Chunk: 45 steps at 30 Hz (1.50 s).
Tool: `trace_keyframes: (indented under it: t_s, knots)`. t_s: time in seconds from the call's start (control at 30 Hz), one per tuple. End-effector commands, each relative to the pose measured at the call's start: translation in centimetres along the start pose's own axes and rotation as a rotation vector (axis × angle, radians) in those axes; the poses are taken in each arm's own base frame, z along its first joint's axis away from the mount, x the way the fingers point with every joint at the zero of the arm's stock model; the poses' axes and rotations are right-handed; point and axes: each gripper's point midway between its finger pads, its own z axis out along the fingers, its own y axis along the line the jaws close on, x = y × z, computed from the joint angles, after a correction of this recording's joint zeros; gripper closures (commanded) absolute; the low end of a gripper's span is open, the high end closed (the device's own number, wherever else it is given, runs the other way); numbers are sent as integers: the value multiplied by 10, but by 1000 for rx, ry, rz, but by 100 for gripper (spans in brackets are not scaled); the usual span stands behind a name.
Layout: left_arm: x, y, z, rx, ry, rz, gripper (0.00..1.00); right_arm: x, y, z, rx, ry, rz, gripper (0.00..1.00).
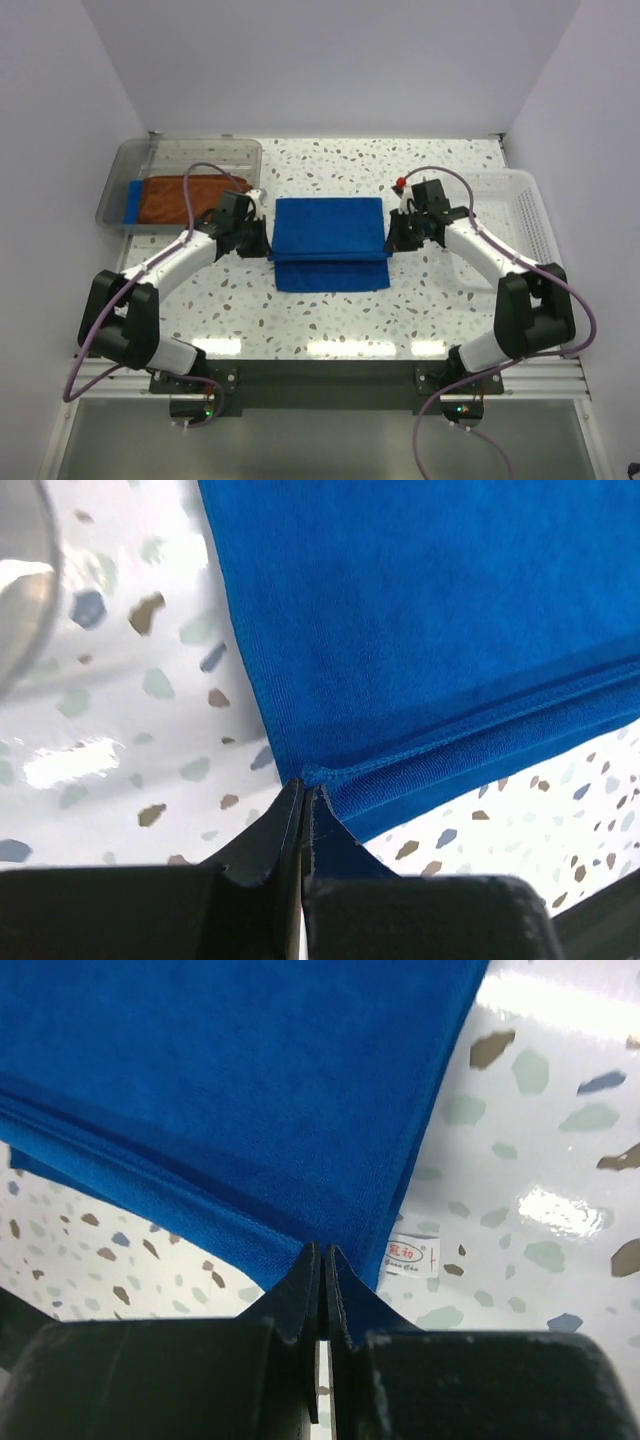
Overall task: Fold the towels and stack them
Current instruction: Fold the towel
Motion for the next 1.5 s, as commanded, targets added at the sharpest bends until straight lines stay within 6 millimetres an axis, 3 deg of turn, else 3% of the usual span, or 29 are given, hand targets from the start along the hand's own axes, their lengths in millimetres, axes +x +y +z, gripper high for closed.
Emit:
trace_keyframes:
  t_s: [0.0, 0.23, 0.4, 0.5, 0.63, 0.83, 0.93, 1.07, 1.2, 1.47]
  knots:
    - [17, 29, 7, -145, 14, -5, 100, 23, -38, 12, 139, 55, 73, 100]
    - [52, 35, 34, -220, 104, 23, 100, 44, -49, 39, 155, 121, 122, 100]
    - [63, 37, 38, -250, 120, 24, 100, 49, -58, 45, 188, 144, 120, 100]
    - [58, 34, 33, -255, 105, 33, 100, 43, -56, 43, 189, 127, 116, 100]
    - [28, 26, 16, -265, 27, 38, 100, 24, -55, 29, 214, 76, 102, 100]
    - [-8, 8, -12, -247, -67, 51, 100, -20, -52, -10, 277, -58, 67, 100]
    - [-3, 2, -19, -234, -55, 59, 100, -31, -48, -28, 286, -106, 55, 100]
    - [19, 2, -15, -216, -20, 47, 100, -22, -49, -32, 292, -102, 46, 100]
    - [51, 15, -3, -226, 48, 41, 100, 5, -57, -11, 286, -30, 61, 100]
    - [65, 27, 16, -255, 85, 59, 100, 38, -63, 13, 272, 70, 79, 100]
